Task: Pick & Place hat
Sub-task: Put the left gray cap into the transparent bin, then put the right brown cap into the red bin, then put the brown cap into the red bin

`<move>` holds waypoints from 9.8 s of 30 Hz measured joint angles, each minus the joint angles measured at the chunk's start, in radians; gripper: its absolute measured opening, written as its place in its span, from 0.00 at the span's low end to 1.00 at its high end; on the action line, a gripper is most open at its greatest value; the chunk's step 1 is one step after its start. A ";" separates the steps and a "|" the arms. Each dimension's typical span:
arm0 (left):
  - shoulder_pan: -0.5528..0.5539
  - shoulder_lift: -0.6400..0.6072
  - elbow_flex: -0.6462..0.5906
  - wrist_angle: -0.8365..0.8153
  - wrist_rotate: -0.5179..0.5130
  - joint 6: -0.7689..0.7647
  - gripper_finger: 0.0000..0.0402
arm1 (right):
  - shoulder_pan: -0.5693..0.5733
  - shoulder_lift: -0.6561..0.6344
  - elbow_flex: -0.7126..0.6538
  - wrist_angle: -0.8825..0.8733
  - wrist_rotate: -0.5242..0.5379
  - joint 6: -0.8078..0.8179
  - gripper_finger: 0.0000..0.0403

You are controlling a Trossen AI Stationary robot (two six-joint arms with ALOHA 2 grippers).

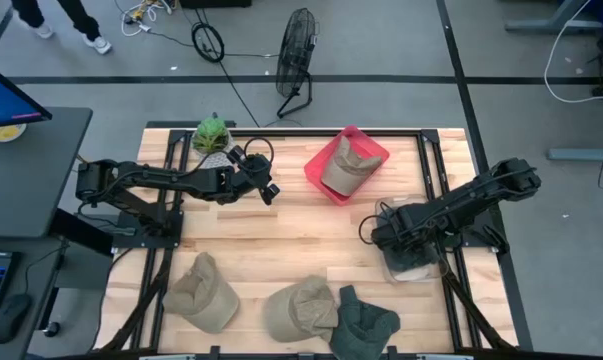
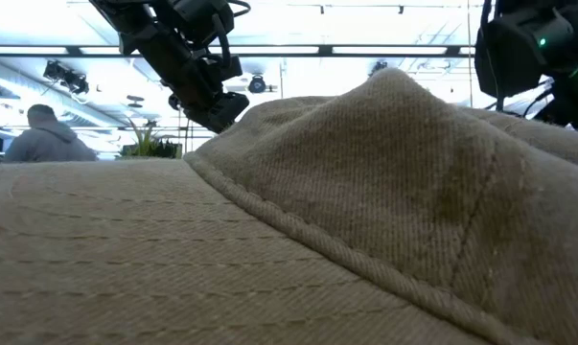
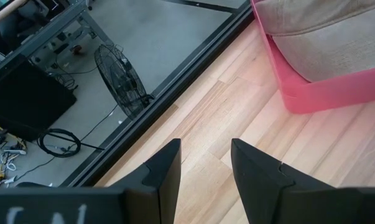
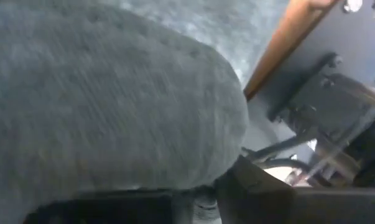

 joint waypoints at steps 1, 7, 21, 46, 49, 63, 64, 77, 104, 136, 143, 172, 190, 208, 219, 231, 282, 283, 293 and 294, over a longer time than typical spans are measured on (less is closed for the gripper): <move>0.000 0.000 0.000 0.000 0.000 0.000 0.36 | -0.005 0.000 -0.003 -0.001 0.001 -0.035 0.14; 0.000 0.000 0.000 0.001 0.000 0.000 0.36 | -0.024 0.000 0.005 -0.039 0.010 -0.183 0.29; 0.000 0.000 0.000 0.001 0.000 0.000 0.36 | -0.008 0.001 0.378 -0.175 0.058 -0.286 0.46; -0.269 0.000 0.000 0.020 0.821 0.008 0.36 | 0.065 0.000 0.355 0.627 0.172 -0.765 0.45; -0.319 0.000 0.000 0.020 0.818 -0.094 0.35 | 0.065 0.000 0.280 0.820 0.183 -0.863 0.45; -0.423 0.000 0.000 0.058 0.779 -0.212 0.27 | 0.065 0.328 0.190 1.470 0.089 -1.058 0.45; -0.423 0.000 0.000 0.058 0.774 -0.210 0.27 | 0.062 0.351 0.201 1.468 0.089 -1.061 0.45; -0.419 0.000 0.000 0.062 0.723 -0.131 0.28 | 0.055 0.487 0.220 1.489 0.014 -1.025 0.44; -0.420 0.000 0.000 0.057 0.687 -0.158 0.28 | 0.012 -0.010 0.250 0.987 0.772 -1.255 0.01; -0.419 0.000 0.000 0.058 0.596 -0.157 0.28 | -0.810 -0.172 0.251 0.800 0.264 -2.215 0.00; -0.414 0.000 0.000 0.058 0.590 -0.156 0.28 | -0.873 -0.119 0.251 0.776 0.177 -2.358 0.00; -0.408 0.000 0.000 0.054 0.581 -0.158 0.28 | -0.792 -0.121 0.251 0.828 0.381 -1.502 0.42; -0.408 0.000 0.000 0.050 0.524 -0.130 0.28 | -0.560 0.132 0.234 0.906 0.506 -0.985 0.42; -0.408 0.000 0.000 0.041 0.523 -0.132 0.28 | -0.543 0.087 0.342 0.629 0.512 -1.339 0.06; -0.408 0.000 0.000 0.037 0.523 -0.158 0.28 | -0.560 0.029 0.423 0.393 0.496 -1.901 0.04; -0.408 0.000 0.000 0.034 0.523 -0.157 0.28 | -0.607 0.030 0.202 0.693 0.420 -2.031 0.04; -0.982 -0.222 0.000 -0.631 0.721 -1.288 0.28 | -0.150 0.030 0.408 0.782 0.193 -1.313 0.33; -0.997 -0.222 0.000 -0.640 0.721 -1.302 0.28 | -0.147 0.030 0.408 0.784 0.193 -1.313 0.33; -1.031 -0.222 0.000 -0.812 0.721 -1.346 0.28 | -0.139 0.030 0.408 0.799 0.193 -1.314 0.33; -1.028 -0.222 0.000 -0.826 0.721 -1.335 0.28 | -0.140 0.030 0.408 0.803 0.193 -1.314 0.33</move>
